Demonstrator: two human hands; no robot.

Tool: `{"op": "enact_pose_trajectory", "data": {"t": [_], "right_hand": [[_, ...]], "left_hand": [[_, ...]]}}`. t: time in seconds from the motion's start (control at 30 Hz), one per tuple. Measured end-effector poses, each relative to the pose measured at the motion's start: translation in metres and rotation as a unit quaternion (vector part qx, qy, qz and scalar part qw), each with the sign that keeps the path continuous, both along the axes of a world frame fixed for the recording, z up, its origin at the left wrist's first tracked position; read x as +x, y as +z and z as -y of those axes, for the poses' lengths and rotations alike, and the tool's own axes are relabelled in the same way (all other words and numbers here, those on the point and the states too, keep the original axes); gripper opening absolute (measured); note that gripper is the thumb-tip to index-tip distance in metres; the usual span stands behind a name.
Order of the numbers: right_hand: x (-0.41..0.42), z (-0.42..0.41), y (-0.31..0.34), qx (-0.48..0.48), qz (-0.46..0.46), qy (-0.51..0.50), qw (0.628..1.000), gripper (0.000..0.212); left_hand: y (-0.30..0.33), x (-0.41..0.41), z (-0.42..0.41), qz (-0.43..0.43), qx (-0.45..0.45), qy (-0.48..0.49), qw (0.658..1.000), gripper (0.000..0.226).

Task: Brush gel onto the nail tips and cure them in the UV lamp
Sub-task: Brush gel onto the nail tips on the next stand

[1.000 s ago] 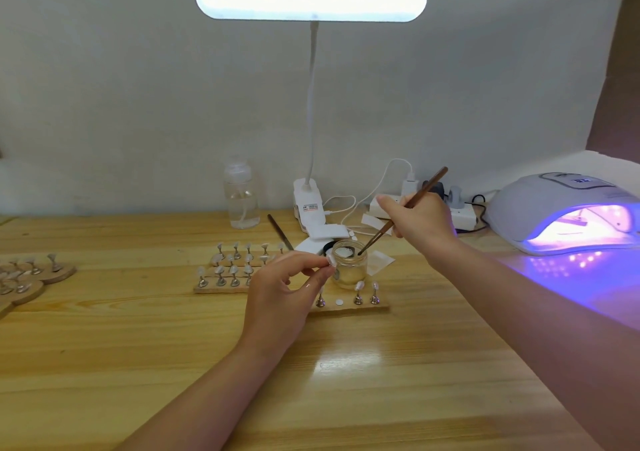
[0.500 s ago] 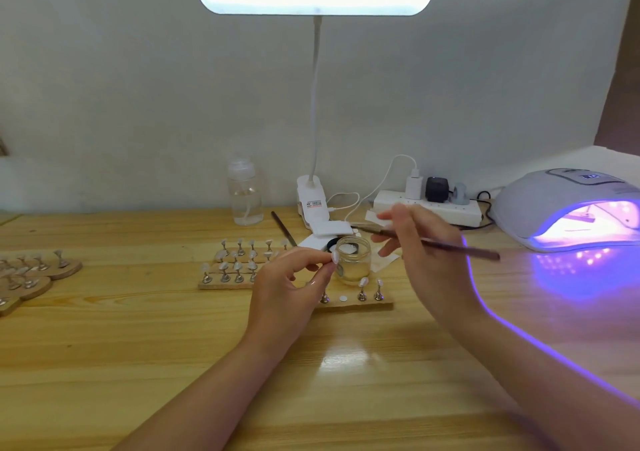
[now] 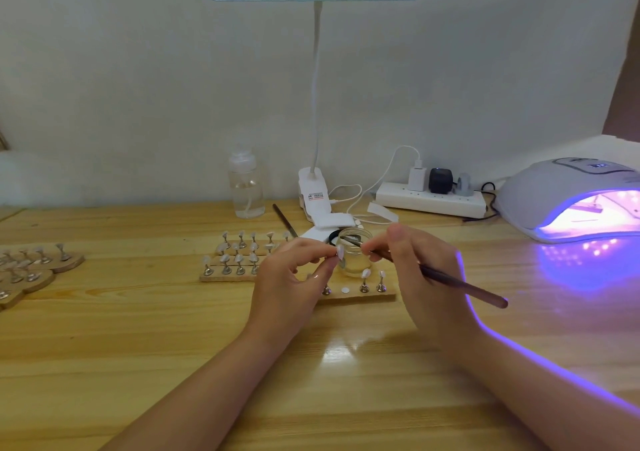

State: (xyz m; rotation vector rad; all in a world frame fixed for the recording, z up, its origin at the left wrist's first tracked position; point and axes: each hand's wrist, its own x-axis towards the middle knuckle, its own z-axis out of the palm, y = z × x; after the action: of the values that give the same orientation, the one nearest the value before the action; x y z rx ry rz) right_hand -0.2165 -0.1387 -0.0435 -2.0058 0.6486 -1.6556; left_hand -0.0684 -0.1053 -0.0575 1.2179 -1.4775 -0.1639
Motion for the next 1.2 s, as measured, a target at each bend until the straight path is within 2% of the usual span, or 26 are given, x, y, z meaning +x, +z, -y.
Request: {"op": "enact_pose_trajectory", "data": {"t": [0.17, 0.27, 0.33, 0.43, 0.57, 0.67, 0.73, 0.83, 0.97, 1.1, 1.2], "right_hand": [[-0.0001, -0.0010, -0.0017, 0.013, 0.020, 0.024, 0.999, 0.040], [0.0001, 0.0006, -0.0015, -0.016, -0.009, -0.002, 1.000, 0.038], [0.0004, 0.0007, -0.0030, 0.002, -0.018, 0.004, 1.000, 0.040], [0.0010, -0.0003, -0.0034, 0.029, 0.025, 0.025, 0.999, 0.040], [0.0015, 0.0000, -0.0031, 0.002, -0.004, -0.005, 1.000, 0.039], [0.0016, -0.0020, -0.0038, 0.040, 0.019, 0.020, 0.999, 0.042], [0.0010, -0.0014, -0.0032, 0.032, 0.040, 0.025, 0.998, 0.042], [0.0011, -0.0003, -0.0025, 0.010, 0.001, -0.003, 1.000, 0.041], [0.0017, -0.0022, -0.0038, 0.054, 0.024, 0.027, 0.998, 0.044], [0.0013, -0.0010, -0.0025, 0.010, -0.005, -0.010, 1.000, 0.040], [0.0016, -0.0016, -0.0033, 0.051, 0.008, 0.010, 0.999, 0.043]], "left_hand": [[0.0009, -0.0010, -0.0001, -0.002, 0.004, 0.007, 1.000, 0.024], [0.0009, -0.0011, 0.0003, -0.008, 0.006, 0.007, 1.000, 0.019], [0.0013, -0.0012, 0.0001, -0.008, 0.003, 0.006, 1.000, 0.021], [0.0021, -0.0015, -0.0008, -0.006, 0.001, 0.005, 1.000, 0.026], [0.0014, -0.0016, -0.0002, -0.008, 0.010, 0.009, 1.000, 0.019], [0.0015, -0.0014, -0.0003, -0.002, 0.006, 0.009, 1.000, 0.016], [0.0017, -0.0014, 0.0000, -0.001, 0.005, 0.008, 1.000, 0.016], [0.0016, -0.0014, 0.0009, -0.003, 0.005, 0.010, 1.000, 0.020], [0.0014, -0.0011, -0.0001, -0.006, 0.007, 0.013, 1.000, 0.023], [0.0010, -0.0008, 0.0009, -0.006, 0.009, 0.018, 1.000, 0.019], [0.0009, -0.0006, 0.0011, -0.006, 0.014, 0.017, 1.000, 0.018]]}}
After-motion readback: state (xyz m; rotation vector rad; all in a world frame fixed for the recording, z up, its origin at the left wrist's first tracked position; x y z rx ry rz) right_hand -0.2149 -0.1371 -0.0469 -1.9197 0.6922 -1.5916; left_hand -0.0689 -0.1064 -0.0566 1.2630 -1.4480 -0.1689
